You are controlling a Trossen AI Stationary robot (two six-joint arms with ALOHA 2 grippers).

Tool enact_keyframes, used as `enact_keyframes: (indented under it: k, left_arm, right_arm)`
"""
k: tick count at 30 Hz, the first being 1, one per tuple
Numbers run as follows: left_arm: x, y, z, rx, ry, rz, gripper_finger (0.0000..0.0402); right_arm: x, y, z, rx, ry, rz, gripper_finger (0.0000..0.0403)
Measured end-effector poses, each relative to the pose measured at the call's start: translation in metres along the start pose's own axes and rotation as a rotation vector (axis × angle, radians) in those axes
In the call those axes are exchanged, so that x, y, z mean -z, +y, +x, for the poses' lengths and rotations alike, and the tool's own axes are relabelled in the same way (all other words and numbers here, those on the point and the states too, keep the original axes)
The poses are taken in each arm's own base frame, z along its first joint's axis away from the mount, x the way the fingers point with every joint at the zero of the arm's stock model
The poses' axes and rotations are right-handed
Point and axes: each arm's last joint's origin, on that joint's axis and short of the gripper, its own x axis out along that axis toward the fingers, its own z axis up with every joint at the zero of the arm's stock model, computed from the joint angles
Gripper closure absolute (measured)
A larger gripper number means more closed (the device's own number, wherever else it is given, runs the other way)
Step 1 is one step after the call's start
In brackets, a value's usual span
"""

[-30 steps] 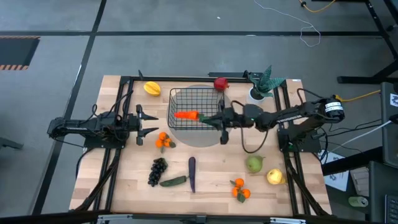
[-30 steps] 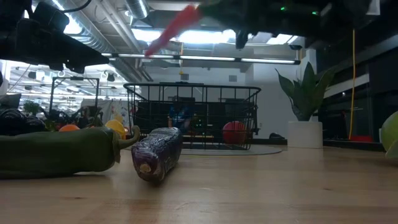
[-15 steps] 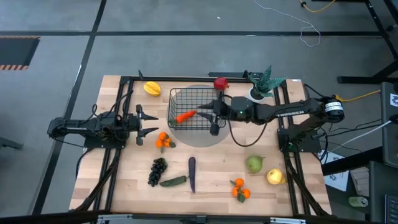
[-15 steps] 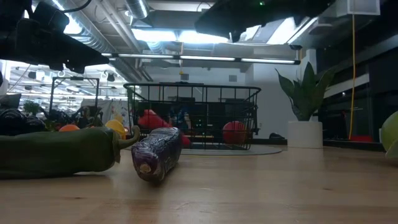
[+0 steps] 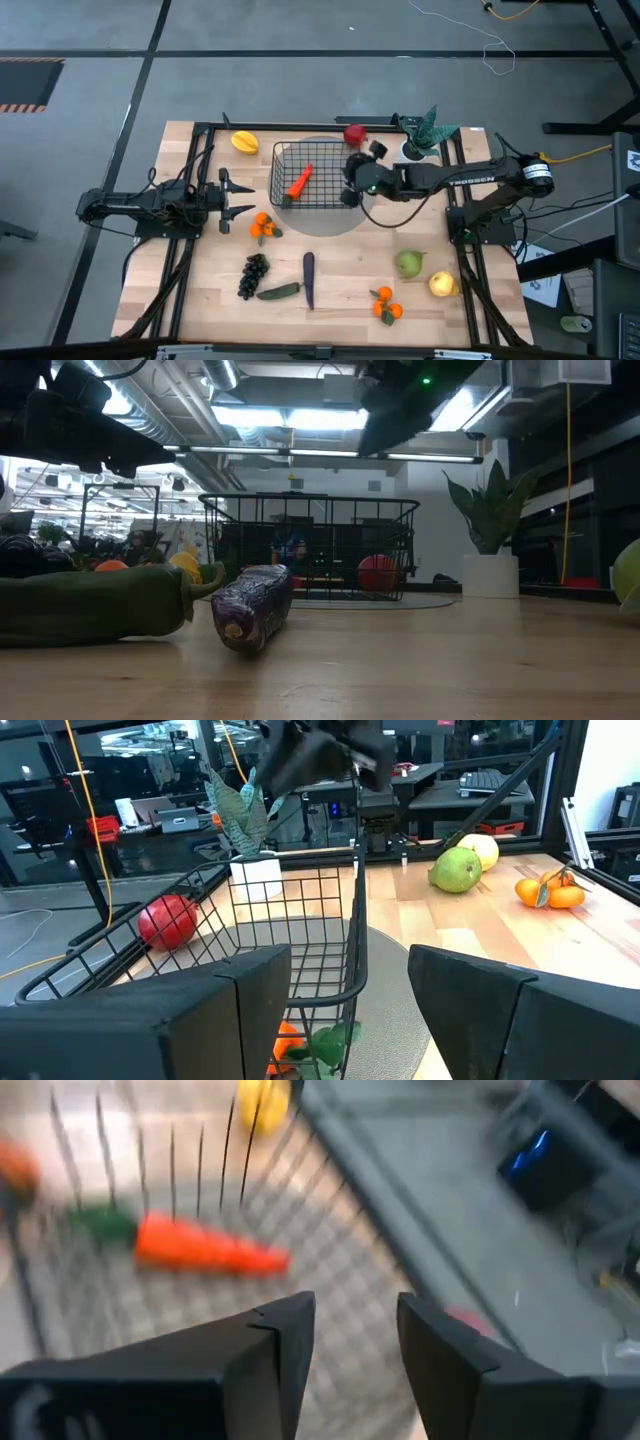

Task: Build produce basket
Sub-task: Put the yellow pear into the wire basket

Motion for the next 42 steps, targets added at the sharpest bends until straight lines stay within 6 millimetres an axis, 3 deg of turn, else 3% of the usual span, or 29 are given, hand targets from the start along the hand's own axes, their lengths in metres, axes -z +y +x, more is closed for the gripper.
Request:
enact_keyframes:
  k: [5, 13, 21, 29, 34, 39, 42]
  left_arm:
    - [0.000, 0.000, 0.000, 0.000, 0.000, 0.000, 0.0207]
    - [0.000, 0.000, 0.000, 0.000, 0.000, -0.003, 0.0207]
    - [0.000, 0.000, 0.000, 0.000, 0.000, -0.021, 0.0207]
    - [0.000, 0.000, 0.000, 0.000, 0.000, -0.024, 0.0207]
    - [0.000, 0.000, 0.000, 0.000, -0.001, -0.025, 0.0207]
    - [0.000, 0.000, 0.000, 0.000, -0.001, -0.025, 0.0207]
    - [0.000, 0.000, 0.000, 0.000, -0.001, -0.027, 0.0207]
  right_arm:
    - [0.016, 0.006, -0.022, -0.152, 0.287, 0.005, 0.0262]
    - [0.059, 0.017, -0.056, -0.329, 0.815, 0.035, 0.0262]
    - [0.097, 0.032, -0.096, -0.106, 1.122, 0.158, 0.0262]
    - [0.138, 0.061, -0.140, -0.045, 1.486, 0.303, 0.0262]
    - [0.148, 0.077, -0.165, -0.013, 1.577, 0.375, 0.0262]
    - [0.154, 0.100, -0.182, -0.164, 1.526, 0.426, 0.0262]
    - [0.159, 0.106, -0.191, -0.154, 1.523, 0.443, 0.0262]
